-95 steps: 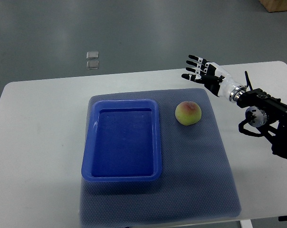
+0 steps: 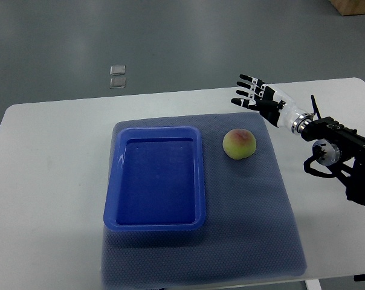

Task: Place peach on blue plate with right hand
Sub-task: 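Move the right hand toward the peach beside the blue tray, then close the right hand's fingers around the peach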

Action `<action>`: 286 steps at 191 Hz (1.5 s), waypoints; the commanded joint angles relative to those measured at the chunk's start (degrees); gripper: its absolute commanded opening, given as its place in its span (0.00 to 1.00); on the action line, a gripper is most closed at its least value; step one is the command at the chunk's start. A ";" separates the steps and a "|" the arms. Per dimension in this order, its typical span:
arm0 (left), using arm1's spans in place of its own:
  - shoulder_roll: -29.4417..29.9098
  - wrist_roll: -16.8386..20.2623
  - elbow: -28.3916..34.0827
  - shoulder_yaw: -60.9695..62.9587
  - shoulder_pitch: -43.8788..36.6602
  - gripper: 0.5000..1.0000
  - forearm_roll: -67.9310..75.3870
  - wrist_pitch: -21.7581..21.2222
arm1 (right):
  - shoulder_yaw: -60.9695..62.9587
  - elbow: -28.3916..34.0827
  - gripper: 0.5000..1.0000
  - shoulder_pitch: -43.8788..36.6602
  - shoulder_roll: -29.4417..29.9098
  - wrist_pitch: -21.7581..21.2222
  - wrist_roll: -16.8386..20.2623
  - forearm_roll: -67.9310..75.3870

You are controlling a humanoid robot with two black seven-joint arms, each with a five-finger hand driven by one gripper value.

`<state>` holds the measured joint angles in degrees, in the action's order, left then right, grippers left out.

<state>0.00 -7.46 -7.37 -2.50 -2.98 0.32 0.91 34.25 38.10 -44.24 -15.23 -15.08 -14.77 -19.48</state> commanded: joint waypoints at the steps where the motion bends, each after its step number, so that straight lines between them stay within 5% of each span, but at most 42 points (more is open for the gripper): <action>1: 0.00 -0.01 -0.02 0.04 0.16 1.00 0.04 0.06 | -0.23 0.04 0.86 -0.32 -0.24 -0.48 0.09 -0.12; 72: 0.00 -0.01 -0.02 -0.05 0.34 1.00 -0.05 0.06 | -0.23 4.61 0.86 -0.59 -2.26 -2.23 0.00 -22.01; 100: 0.00 -0.01 -0.02 0.04 0.34 1.00 0.04 0.06 | -0.32 8.30 0.86 -2.87 -4.72 -9.00 0.18 -27.98; 139: 0.00 -0.01 -0.02 0.04 0.34 1.00 0.04 0.06 | -0.32 8.66 0.86 -2.96 -6.92 -12.52 0.27 -32.47; 286: 0.00 -0.01 -0.02 0.04 0.34 1.00 0.04 0.06 | -5.50 9.10 0.86 -3.58 -10.26 -9.35 0.00 -46.97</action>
<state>0.00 -7.47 -7.39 -2.46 -2.64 0.34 0.96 30.60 47.29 -47.78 -24.81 -26.40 -14.62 -64.43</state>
